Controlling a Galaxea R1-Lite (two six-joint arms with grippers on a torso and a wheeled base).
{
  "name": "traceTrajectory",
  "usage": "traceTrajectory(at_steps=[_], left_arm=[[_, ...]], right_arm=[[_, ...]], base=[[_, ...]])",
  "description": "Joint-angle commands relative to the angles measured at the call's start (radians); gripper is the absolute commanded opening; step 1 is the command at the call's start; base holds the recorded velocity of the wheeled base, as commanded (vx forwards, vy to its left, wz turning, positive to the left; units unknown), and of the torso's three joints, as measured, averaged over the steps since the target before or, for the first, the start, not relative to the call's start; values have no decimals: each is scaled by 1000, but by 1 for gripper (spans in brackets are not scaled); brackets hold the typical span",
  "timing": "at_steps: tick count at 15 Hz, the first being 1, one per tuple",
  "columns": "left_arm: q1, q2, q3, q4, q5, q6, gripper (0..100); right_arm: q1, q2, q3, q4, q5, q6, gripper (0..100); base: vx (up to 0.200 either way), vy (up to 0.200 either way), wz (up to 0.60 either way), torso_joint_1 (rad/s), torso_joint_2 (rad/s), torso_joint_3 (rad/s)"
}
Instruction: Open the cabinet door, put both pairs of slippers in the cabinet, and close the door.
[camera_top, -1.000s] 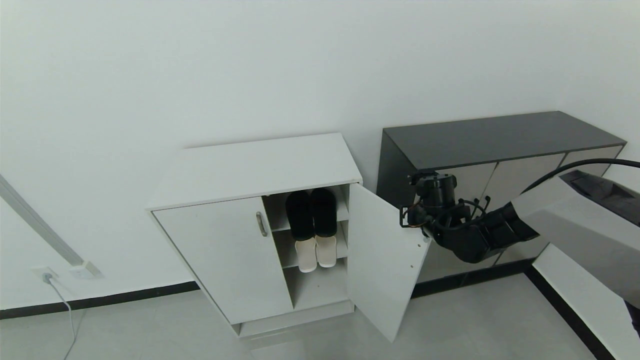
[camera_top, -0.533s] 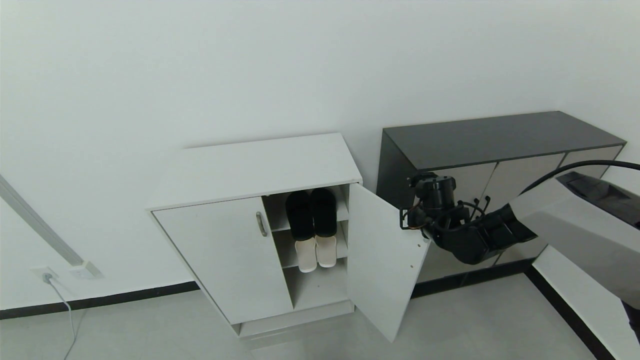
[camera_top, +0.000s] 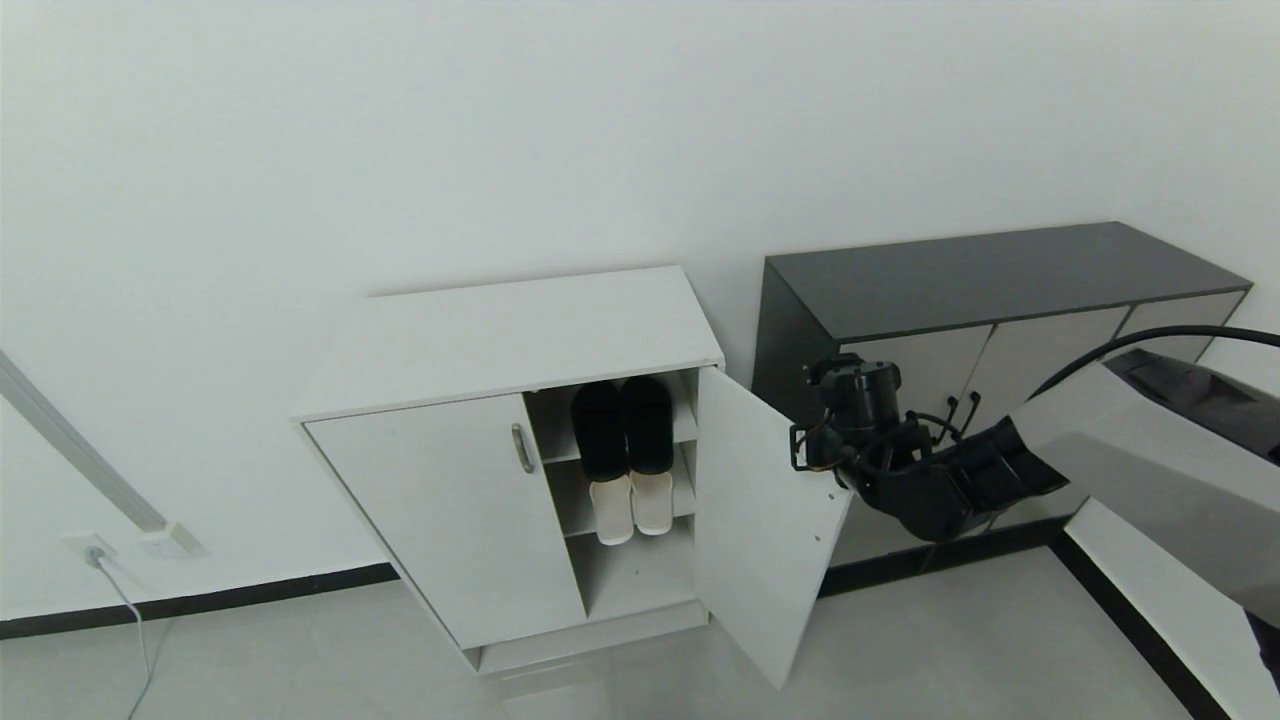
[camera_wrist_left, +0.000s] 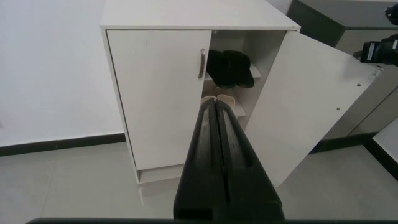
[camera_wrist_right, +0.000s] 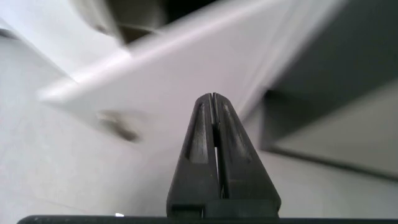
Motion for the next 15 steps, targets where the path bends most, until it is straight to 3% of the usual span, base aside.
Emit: traceTrajectory(at_steps=[1, 4, 15], left_arm=[[-1, 0, 0, 0, 0, -1, 0], [0, 0, 2, 0, 0, -1, 0], [0, 0, 0, 0, 0, -1, 0]], right_arm=[[27, -18, 27, 2, 0, -2, 0], [98, -72, 105, -58, -1, -13, 0], [141, -118, 188, -145, 26, -68, 0]], base=[[0, 0, 0, 0, 0, 0], [0, 0, 0, 0, 0, 0], [0, 0, 0, 0, 0, 0]])
